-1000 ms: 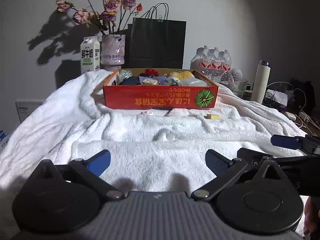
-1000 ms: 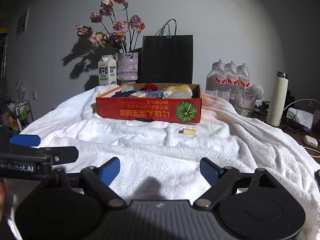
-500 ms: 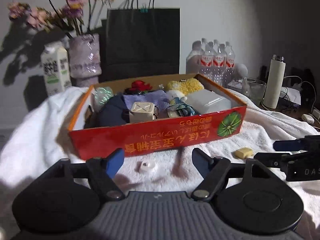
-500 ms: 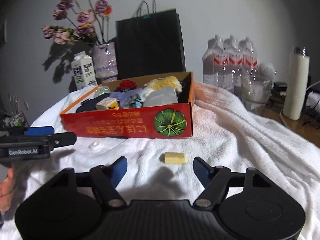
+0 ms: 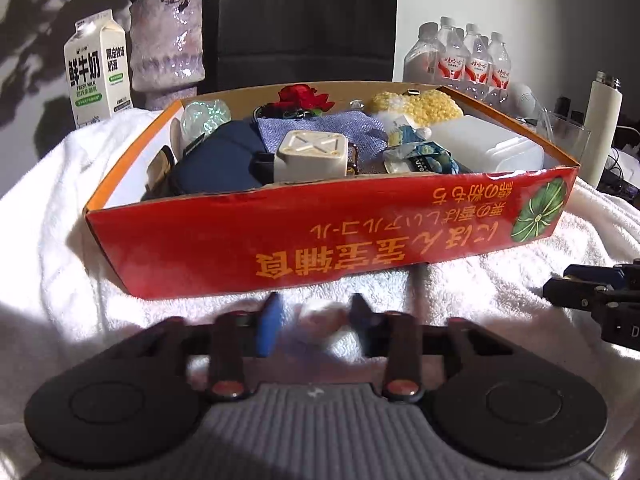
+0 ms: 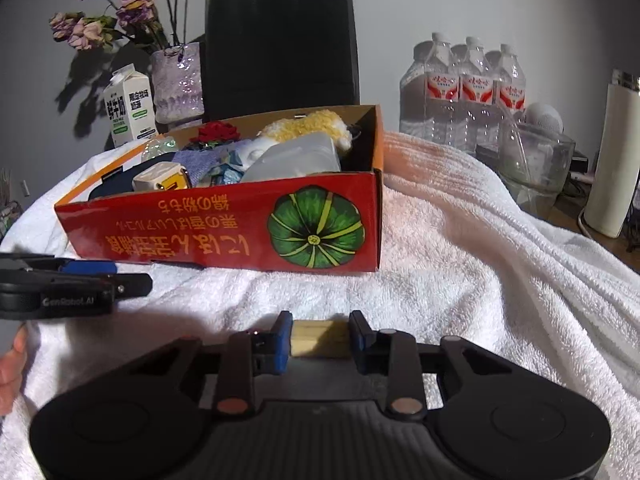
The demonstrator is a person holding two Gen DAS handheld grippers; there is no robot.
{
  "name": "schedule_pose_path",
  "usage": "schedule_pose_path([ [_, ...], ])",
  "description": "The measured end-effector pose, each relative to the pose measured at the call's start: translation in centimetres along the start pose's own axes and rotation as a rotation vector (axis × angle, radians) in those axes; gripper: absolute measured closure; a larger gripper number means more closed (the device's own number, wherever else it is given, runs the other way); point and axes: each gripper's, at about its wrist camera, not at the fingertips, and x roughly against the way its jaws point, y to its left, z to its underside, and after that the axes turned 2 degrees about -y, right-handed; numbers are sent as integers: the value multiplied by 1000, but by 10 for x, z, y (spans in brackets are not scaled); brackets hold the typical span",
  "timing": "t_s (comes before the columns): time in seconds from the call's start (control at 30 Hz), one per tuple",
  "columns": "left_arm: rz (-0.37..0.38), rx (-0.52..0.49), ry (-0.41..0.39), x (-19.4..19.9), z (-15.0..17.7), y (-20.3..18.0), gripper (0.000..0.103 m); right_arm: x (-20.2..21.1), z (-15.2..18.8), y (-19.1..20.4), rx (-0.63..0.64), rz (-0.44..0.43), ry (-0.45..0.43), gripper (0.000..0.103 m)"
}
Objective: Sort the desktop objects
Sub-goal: 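Grasp the small white round piece with the left gripper while the right gripper grasps the yellow block, then carry the white piece and yellow block into the red box and open both grippers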
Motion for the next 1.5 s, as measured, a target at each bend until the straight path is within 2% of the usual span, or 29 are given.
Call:
schedule_pose_path([
  [0.27,-21,44,-22,19,0,0,76,13,1,2,17,-4,-57,74],
  [0.37,-10,61,-73,51,-3,-5,76,28,-3,9,39,-1,-77,74],
  [0.57,0,88,-216,133,1,-25,76,94,-7,38,84,-72,-226,74],
  [0.77,-29,74,-304,196,27,-47,76,159,9,55,59,-118,-317,74],
  [0.9,-66,83,-307,222,56,-58,76,193,37,64,0,-140,-336,74],
  [1.03,-84,74,-303,246,84,-69,76,221,67,81,92,-101,-374,74],
  [1.13,-91,59,-321,261,98,-74,76,237,82,88,105,-106,-388,74],
  [1.33,-82,74,-336,268,99,-70,76,246,82,99,134,-118,-407,74],
  [1.5,-63,110,-318,259,91,-56,76,236,74,94,150,-127,-382,74],
])
